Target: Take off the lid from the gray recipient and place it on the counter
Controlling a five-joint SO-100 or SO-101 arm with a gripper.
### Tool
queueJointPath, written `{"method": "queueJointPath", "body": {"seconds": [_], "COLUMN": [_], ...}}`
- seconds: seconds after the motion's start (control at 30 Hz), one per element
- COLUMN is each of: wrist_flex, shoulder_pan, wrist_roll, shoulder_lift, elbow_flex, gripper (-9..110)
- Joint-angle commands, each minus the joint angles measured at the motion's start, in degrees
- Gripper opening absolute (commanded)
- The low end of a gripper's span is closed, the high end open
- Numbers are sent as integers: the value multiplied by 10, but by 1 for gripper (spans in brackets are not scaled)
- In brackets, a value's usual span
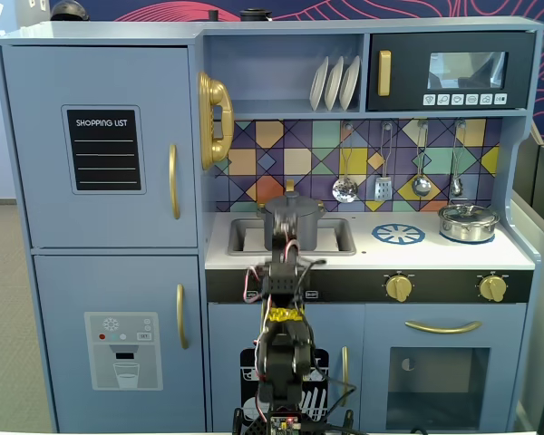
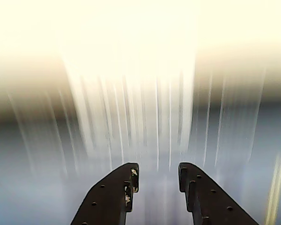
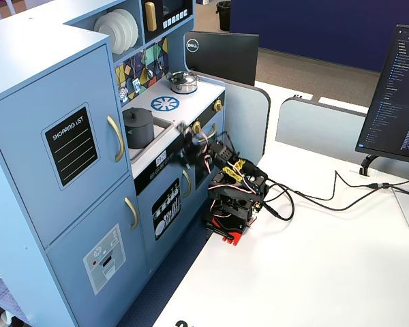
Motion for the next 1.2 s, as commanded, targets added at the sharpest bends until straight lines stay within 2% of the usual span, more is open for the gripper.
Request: {"method": "queueJointPath", "body": {"seconds": [0.0, 0.23, 1.17], "wrist_flex": [-141, -256, -400], "shoulder_pan": [22, 38, 18], "wrist_roll": [0, 17, -13], "shoulder_lift": [-52, -131, -359], "elbow_flex": [-101, -160, -260], "gripper": [11, 20, 16]}}
